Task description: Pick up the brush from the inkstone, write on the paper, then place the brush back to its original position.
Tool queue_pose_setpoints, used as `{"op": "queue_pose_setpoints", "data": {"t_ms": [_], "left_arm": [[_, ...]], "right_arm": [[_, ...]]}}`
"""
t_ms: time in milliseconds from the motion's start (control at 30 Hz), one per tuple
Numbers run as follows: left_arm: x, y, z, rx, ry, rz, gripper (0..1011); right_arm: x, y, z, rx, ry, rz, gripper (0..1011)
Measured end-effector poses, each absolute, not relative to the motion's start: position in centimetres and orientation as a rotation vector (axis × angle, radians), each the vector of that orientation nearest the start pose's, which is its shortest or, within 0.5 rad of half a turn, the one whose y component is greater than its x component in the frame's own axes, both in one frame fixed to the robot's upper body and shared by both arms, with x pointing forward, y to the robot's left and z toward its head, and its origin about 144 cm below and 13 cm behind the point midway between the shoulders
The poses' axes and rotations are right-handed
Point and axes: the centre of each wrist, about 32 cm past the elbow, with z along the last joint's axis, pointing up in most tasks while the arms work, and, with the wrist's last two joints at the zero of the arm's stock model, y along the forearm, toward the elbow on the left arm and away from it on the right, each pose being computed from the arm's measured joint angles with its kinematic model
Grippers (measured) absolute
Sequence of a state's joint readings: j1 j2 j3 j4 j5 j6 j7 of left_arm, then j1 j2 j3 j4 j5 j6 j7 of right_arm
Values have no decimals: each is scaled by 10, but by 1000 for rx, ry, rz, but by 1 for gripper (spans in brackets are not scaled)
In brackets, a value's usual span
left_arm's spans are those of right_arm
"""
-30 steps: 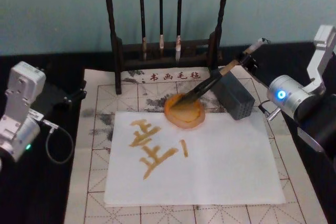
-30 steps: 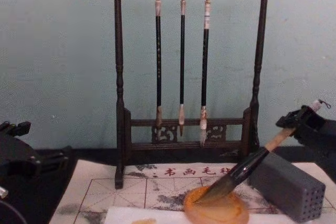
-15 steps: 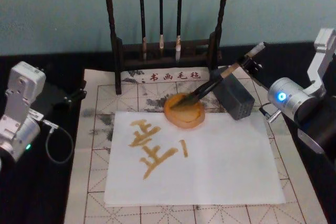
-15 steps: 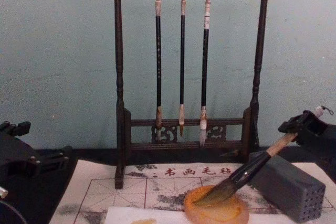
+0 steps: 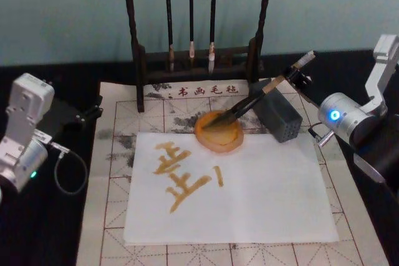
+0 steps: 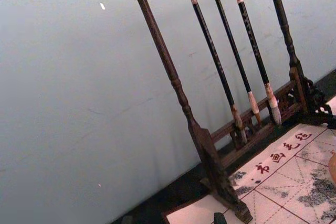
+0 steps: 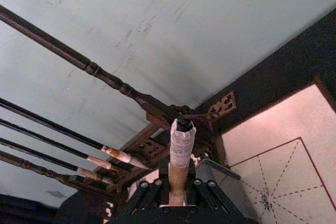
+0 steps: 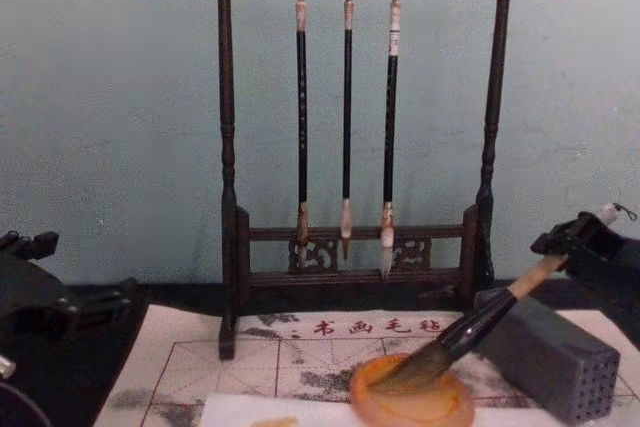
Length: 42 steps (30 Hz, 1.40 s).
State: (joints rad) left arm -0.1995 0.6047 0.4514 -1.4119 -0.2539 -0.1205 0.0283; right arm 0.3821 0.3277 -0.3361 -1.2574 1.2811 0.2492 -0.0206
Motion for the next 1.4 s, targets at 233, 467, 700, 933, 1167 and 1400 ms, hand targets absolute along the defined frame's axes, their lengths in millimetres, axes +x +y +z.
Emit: {"op": "queue_pose_setpoints", "data": {"t_ms": [233, 467, 700, 933, 1167, 1400], "left_arm": [[489, 310, 1140, 304, -285, 1248, 1001], [489, 310, 1140, 304, -285, 1248, 1001], [489, 310, 1140, 304, -285, 1248, 1001], [489, 310, 1140, 304, -285, 1248, 1001], [489, 310, 1140, 304, -285, 1248, 1001], [489, 310, 1140, 304, -285, 1248, 1001]], "right_arm": [[554, -256, 1170, 358, 892, -1196, 249], [554, -256, 1170, 358, 892, -1195, 457], [554, -256, 1170, 358, 892, -1194, 677], [554, -256, 1170, 358, 891, -1194, 899], [554, -256, 1170, 358, 891, -1194, 1002], [551, -260, 1170, 365, 882, -1193, 1002]]}}
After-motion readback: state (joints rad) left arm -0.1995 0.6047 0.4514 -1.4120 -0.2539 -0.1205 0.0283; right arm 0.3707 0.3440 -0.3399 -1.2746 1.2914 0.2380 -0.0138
